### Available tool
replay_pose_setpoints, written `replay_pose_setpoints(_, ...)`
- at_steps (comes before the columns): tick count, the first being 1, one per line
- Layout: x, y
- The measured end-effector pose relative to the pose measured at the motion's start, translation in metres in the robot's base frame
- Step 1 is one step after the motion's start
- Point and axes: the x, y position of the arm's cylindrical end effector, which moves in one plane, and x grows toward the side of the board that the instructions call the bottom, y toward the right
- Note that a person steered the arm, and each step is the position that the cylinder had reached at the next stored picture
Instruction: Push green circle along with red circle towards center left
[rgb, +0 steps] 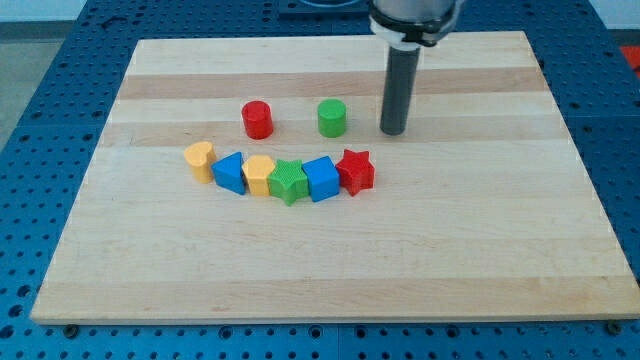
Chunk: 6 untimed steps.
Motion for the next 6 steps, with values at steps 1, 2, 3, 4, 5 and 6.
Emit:
replay_pose_setpoints(1, -0.002, -0.013)
replay_pose_setpoints(2, -0.002, -0.013)
replay_pose_setpoints(3, -0.008, -0.014)
replay_pose_setpoints(4, -0.011, -0.014)
replay_pose_setpoints(5, -0.014, -0.065)
replay_pose_setpoints(6, -0.014, -0.133)
